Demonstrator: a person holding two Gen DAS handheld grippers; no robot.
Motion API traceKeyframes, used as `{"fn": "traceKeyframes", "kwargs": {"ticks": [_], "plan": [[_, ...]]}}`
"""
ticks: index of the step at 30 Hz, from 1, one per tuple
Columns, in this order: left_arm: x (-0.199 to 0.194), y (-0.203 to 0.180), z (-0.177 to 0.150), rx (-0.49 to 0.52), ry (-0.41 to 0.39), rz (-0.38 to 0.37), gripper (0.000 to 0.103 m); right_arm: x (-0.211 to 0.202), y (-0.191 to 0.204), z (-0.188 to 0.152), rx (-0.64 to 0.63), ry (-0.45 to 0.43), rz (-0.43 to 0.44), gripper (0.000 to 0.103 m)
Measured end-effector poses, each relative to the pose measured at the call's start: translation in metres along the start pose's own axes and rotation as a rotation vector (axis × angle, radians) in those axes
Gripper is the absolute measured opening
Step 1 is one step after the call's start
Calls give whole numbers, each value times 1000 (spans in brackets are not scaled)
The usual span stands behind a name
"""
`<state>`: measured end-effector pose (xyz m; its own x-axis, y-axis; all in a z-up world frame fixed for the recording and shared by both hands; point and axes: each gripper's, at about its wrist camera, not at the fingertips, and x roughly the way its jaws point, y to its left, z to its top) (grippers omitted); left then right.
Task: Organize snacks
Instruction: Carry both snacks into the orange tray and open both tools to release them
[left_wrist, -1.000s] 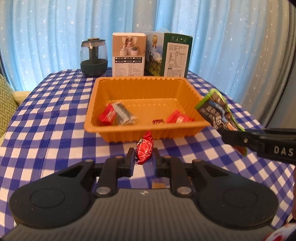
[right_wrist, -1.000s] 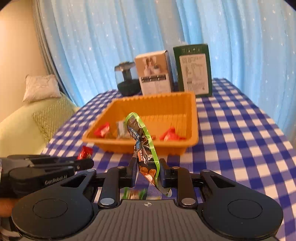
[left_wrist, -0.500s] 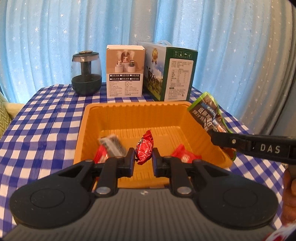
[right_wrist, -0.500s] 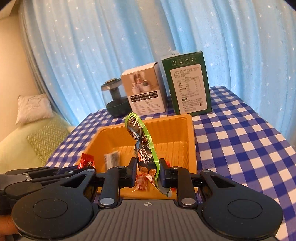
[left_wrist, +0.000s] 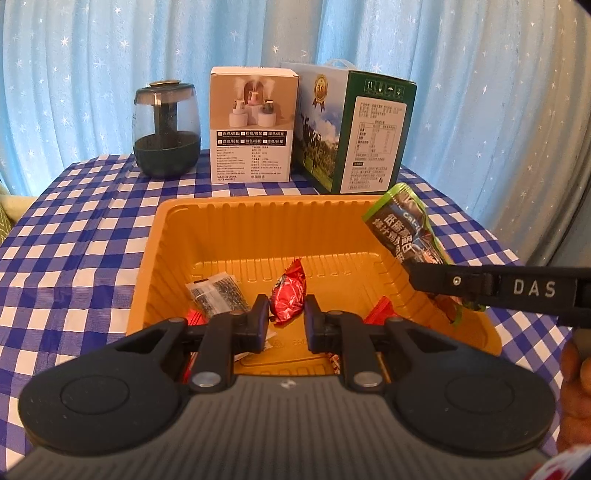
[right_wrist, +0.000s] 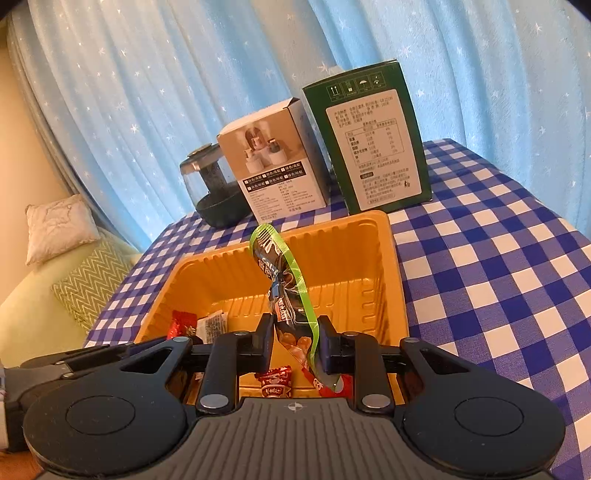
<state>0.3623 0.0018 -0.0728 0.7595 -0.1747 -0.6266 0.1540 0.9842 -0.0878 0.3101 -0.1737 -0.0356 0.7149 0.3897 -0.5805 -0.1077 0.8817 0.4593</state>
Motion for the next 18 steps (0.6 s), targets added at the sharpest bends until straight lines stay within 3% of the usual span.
{"fn": "traceKeyframes", "kwargs": {"ticks": [1,3,7,9,18], "plan": [[0,0,0,5,-1,0,22,1,-1,0,3,2,1,25],[-2,-1,-1,15,-12,10,42,1,-2,-1,10,6,2,25],[-8,5,0,5,-23,36,48,3,-5,-1,25,16,6,25],[-12,10,1,-9,-35,49,59,3,-6,-1,35,22,14,25],[-22,25,6,-50,-72,87,68,6,1,-3,33,27,24,25]]}}
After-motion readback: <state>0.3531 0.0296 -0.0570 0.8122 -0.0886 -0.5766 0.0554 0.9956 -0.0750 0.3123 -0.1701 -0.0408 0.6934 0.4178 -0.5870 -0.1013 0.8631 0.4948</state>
